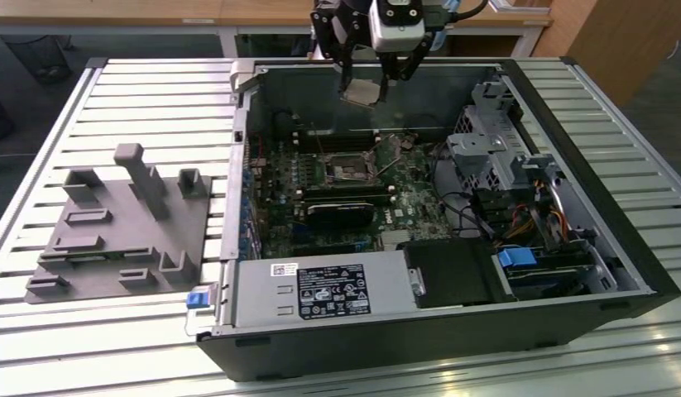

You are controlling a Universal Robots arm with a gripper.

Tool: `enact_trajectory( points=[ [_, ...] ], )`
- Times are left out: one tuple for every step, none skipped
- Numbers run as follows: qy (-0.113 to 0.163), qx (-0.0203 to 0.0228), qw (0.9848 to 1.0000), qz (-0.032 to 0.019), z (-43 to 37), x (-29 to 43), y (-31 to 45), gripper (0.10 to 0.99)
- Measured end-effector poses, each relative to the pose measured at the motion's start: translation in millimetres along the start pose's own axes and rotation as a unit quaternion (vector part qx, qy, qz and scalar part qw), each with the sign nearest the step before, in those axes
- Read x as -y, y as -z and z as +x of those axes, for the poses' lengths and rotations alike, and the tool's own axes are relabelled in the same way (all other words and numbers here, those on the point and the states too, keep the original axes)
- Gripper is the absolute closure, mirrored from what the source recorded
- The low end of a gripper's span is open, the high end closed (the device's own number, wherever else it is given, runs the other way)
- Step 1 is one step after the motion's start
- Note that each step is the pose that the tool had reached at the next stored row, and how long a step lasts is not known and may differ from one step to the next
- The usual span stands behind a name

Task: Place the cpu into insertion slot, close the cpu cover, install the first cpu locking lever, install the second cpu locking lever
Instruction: 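Place the cpu into insertion slot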

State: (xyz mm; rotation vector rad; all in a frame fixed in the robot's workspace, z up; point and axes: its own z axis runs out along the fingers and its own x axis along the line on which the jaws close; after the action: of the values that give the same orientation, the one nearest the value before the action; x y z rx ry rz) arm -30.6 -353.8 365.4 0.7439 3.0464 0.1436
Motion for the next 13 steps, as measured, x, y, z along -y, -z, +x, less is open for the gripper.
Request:
enact_trajectory(
  points=[
    [-0.001,0.0001,1.0000,0.0000,0.0,0.0,0.0,0.545],
    [-0.002,0.0002,1.0000,0.0000,0.0,0.0,0.0,0.545],
    [-0.003,0.0003,1.0000,-0.0001,0.0,0.0,0.0,0.545],
    [-0.004,0.0004,1.0000,-0.0001,0.0,0.0,0.0,0.545],
    [-0.005,0.0005,1.0000,-0.0001,0.0,0.0,0.0,0.545],
    [-0.006,0.0006,1.0000,-0.0001,0.0,0.0,0.0,0.545],
    [-0.007,0.0007,1.0000,-0.0002,0.0,0.0,0.0,0.545],
    [-0.009,0.0008,1.0000,-0.0002,0.0,0.0,0.0,0.545],
    [-0.010,0.0009,1.0000,-0.0002,0.0,0.0,0.0,0.545],
    [-0.011,0.0010,0.9999,-0.0002,0.0,0.0,0.0,0.545],
    [-0.012,0.0011,0.9999,-0.0003,0.0,0.0,0.0,0.545],
    [-0.013,0.0012,0.9999,-0.0003,0.0,0.0,0.0,0.545],
    [-0.015,0.0013,0.9999,-0.0003,0.0,0.0,0.0,0.545]
  ],
)
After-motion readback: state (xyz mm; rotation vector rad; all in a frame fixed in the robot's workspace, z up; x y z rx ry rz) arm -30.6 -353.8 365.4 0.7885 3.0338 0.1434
